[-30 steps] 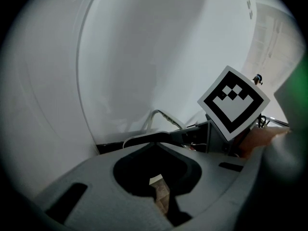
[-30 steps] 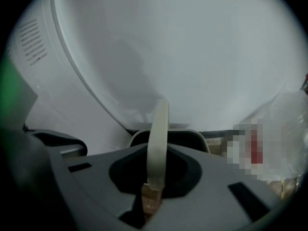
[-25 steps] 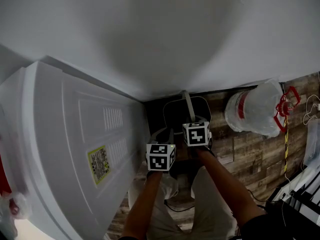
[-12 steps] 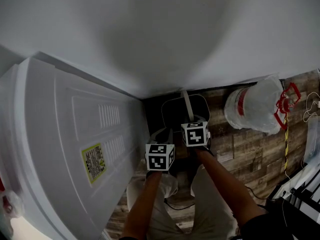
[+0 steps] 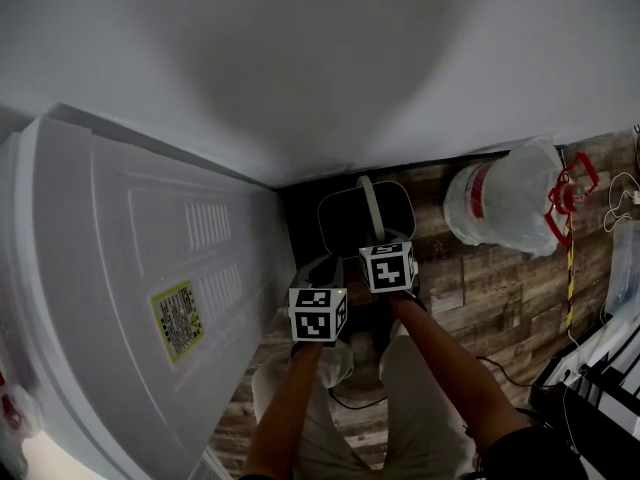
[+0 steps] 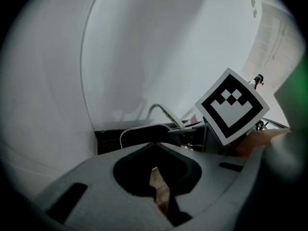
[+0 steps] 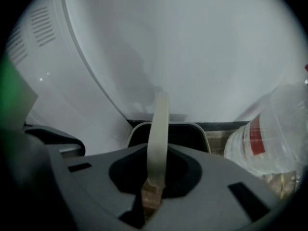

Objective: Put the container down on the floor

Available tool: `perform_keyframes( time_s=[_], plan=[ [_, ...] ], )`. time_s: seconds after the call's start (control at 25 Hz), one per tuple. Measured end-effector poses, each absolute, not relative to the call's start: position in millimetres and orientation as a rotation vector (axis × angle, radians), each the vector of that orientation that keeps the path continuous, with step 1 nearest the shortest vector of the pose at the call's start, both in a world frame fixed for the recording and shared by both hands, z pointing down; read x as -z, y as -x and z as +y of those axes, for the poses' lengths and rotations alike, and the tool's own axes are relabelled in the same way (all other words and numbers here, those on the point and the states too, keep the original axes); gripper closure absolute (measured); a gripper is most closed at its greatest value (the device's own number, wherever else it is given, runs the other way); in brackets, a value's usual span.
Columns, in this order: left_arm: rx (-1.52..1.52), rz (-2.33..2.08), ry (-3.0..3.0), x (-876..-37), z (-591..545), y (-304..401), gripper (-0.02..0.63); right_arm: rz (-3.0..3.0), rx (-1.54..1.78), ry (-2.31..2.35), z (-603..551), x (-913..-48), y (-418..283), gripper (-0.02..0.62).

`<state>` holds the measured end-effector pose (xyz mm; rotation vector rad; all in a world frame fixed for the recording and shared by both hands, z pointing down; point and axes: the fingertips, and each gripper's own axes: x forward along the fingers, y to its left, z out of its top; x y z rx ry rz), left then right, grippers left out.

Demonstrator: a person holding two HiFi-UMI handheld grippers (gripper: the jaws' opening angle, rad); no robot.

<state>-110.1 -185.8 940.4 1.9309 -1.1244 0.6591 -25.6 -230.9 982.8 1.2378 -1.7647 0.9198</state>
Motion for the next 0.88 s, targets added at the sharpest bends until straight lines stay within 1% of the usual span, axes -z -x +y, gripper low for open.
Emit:
perform_keyframes(
  time_s=[0.32, 0.88],
  plan=[
    [-0.613, -1.125, -1.895, -945, -181, 99, 0.591, -1.767, -0.982, -1.225, -216, -990, 17, 0.561],
    [-0.681, -1.069, -1.944, -952, -183, 62, 0.591, -1.764, -1.081, -1.205, -189, -1002, -14, 0.561]
  ],
)
